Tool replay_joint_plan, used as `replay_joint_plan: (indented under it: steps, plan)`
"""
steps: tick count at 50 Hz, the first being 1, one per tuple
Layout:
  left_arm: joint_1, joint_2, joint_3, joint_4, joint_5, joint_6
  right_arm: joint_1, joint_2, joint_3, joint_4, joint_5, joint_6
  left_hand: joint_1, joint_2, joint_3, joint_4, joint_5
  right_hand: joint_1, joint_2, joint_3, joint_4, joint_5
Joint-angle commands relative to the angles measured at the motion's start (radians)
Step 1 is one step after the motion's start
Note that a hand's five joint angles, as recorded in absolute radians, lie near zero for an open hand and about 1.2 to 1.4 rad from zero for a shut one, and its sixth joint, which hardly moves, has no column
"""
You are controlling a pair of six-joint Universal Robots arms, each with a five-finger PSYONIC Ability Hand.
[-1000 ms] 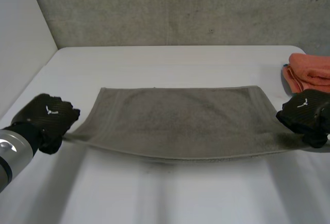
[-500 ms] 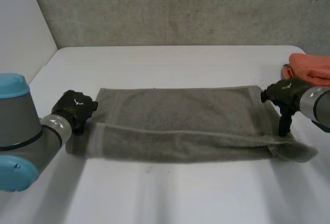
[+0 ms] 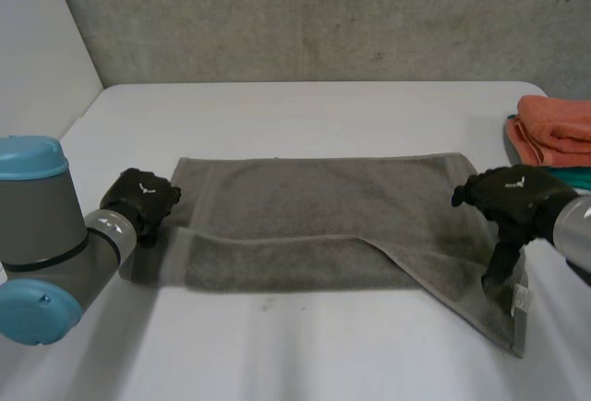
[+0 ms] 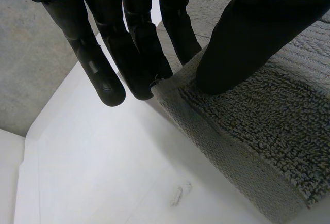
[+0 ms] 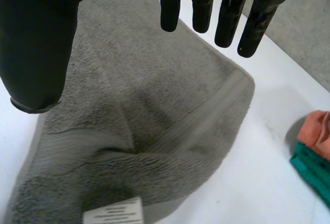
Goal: Fold the laundry.
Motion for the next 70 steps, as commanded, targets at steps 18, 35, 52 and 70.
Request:
replay_joint_plan:
  steps: [18,35,52,70]
  plan:
    - [-0.005,-0.001,-0.002,0.004,0.001,-0.006,-0.001,0.006,0.391,-0.438,0.117,0.211,0.254,0.200,0.205,0.197,0.245,0.259,0.227,0.249,0.234,0.240]
    - [-0.005,-0.002,-0.011,0.004,0.001,-0.006,-0.004,0.012,0.434,-0.456,0.107,0.214,0.254,0.200,0.205,0.197,0.245,0.488,0.456,0.479,0.463,0.470]
    - [-0.001,0.091,-0.013,-0.015,-0.002,-0.023,-0.034,-0.039,0.313,-0.493,0.090,0.161,0.254,0.200,0.205,0.197,0.245,1.151,1.119,1.141,1.125,1.132]
    - [0.047,0.656,0.006,-0.187,0.010,-0.091,-0.068,-0.203,-0.410,0.233,-0.027,-0.149,0.254,0.200,0.205,0.197,0.245,1.151,1.119,1.141,1.125,1.132]
